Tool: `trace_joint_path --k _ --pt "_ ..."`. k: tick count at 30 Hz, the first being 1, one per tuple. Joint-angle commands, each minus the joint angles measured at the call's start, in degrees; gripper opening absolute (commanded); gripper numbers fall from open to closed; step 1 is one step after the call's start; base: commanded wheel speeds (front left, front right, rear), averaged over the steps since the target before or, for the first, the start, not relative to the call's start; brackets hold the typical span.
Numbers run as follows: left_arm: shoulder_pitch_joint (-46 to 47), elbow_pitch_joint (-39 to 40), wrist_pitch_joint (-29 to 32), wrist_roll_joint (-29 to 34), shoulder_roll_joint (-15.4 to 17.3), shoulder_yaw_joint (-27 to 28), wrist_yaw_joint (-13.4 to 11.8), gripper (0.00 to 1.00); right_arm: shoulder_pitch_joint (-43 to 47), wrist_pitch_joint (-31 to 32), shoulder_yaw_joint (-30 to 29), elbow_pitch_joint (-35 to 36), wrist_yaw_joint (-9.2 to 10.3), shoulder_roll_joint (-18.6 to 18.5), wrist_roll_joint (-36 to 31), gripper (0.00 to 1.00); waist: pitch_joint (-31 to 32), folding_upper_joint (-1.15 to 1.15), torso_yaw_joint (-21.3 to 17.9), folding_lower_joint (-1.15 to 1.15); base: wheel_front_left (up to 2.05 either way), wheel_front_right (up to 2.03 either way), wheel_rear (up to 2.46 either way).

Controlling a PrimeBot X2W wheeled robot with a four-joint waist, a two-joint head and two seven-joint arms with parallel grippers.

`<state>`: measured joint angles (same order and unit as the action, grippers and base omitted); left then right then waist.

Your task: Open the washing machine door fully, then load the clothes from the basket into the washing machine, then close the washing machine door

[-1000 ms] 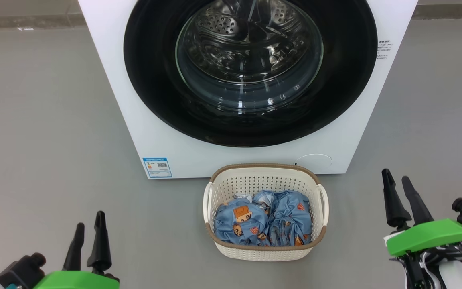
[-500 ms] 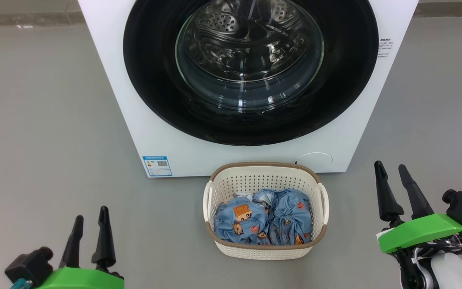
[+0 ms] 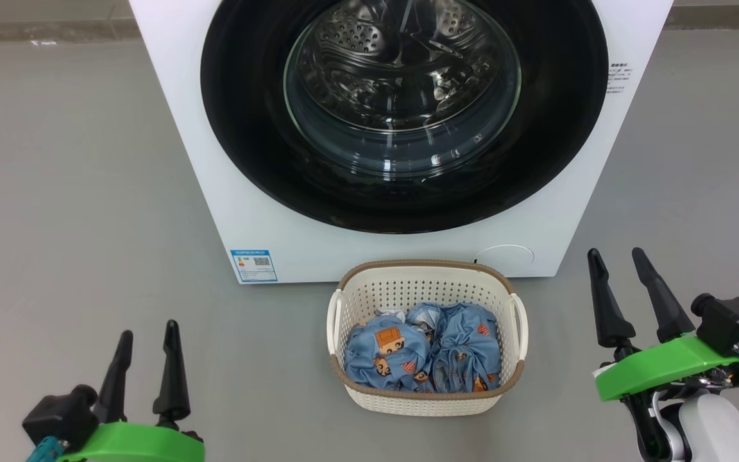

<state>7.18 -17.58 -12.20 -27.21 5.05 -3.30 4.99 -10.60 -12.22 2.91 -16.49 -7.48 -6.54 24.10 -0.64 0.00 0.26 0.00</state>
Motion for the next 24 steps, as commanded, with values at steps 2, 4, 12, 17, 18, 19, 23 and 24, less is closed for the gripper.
trace_joint_path --k 2,4,12,17,18,19,23,24 --pt "2.9 0.91 -1.05 2.35 0.99 1.43 -0.04 1.0 -3.04 -1.01 1.41 1.37 -0.01 -0.99 -2.11 1.0 -0.03 0.0 -0.03 0.0 0.0 0.0 0.0" --pt "3.0 0.91 -1.39 3.58 1.02 1.44 -0.03 1.0 -3.22 -1.35 1.64 1.39 -0.01 -1.18 -3.32 1.0 -0.06 0.0 -0.08 0.0 0.0 0.0 0.0" --pt "3.47 0.74 -2.74 8.49 1.2 1.39 0.12 1.0 -3.83 -2.72 2.46 1.3 -0.01 -1.54 -8.41 1.0 0.03 0.0 -0.19 0.0 0.0 0.0 0.0" --pt "3.51 0.72 -2.8 8.64 1.08 1.45 0.38 1.0 -3.71 -2.78 2.46 1.06 -0.01 -1.72 -8.5 1.0 0.18 0.0 -0.19 0.0 0.0 0.0 0.0" --pt "3.51 0.72 -2.8 8.6 1.05 1.46 0.44 1.0 -3.66 -2.78 2.43 1.04 -0.01 -1.72 -8.49 1.0 0.2 0.0 -0.18 0.0 0.0 0.0 0.0" --pt "3.5 0.73 -2.8 8.54 1.03 1.48 0.51 1.0 -3.62 -2.78 2.41 0.99 -0.01 -1.71 -8.47 1.0 0.21 0.0 -0.18 0.0 0.0 0.0 0.0" --pt "3.45 0.84 -2.8 8.49 1.0 1.58 0.74 1.0 -3.55 -2.78 2.39 0.78 -0.01 -1.75 -8.36 1.0 0.31 0.0 -0.18 0.0 0.0 0.0 0.0" --pt "3.43 0.84 -2.8 8.49 1.0 1.61 0.79 1.0 -3.52 -2.78 2.37 0.75 -0.01 -1.77 -8.33 1.0 0.35 0.0 -0.18 0.0 0.0 0.0 0.0"
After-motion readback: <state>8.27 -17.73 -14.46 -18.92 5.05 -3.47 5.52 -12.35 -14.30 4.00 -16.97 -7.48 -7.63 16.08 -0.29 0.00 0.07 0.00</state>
